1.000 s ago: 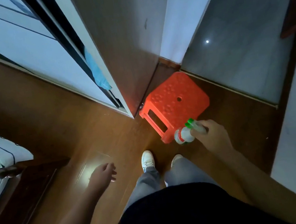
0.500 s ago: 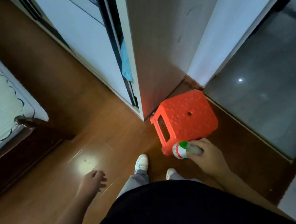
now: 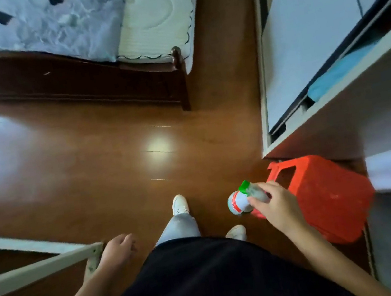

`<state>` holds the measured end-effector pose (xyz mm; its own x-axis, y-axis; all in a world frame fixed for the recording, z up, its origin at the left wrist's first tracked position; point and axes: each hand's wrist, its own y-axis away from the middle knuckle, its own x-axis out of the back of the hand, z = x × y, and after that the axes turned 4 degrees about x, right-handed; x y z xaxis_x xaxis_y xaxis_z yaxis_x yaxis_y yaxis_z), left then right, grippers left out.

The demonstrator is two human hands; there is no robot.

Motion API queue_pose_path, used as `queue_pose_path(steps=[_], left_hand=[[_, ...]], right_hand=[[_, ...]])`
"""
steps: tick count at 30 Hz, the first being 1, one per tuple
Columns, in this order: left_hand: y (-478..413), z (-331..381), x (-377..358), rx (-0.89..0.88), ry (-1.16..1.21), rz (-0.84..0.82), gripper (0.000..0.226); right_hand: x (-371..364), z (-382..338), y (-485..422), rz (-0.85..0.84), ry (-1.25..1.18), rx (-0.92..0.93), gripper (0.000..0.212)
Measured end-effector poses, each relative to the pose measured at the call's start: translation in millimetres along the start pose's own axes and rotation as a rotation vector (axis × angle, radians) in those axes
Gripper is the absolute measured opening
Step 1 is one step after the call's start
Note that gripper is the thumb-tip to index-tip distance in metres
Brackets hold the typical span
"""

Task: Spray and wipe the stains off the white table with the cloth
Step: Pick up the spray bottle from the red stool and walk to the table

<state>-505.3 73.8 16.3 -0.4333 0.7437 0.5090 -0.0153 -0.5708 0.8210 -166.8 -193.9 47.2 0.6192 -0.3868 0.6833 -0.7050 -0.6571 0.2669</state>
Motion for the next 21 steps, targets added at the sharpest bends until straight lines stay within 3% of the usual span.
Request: queue_pose_path(steps=[7,15,21], left_hand=[[-29,-58,42,0.103,0.156,-0.018,0.033],[-73,-8,107,0.043,0.294,-0.024,0.032],[-96,20,155,0.024,0.475,0.054,0.028]], right_hand=[[-37,-71,-49,-0.129,0.093,0.053,0.035],[-86,-151,-101,-0.051,0.076,0.081,0.034],[-116,-204,-171,-0.189,0.133,0.183,0.033]])
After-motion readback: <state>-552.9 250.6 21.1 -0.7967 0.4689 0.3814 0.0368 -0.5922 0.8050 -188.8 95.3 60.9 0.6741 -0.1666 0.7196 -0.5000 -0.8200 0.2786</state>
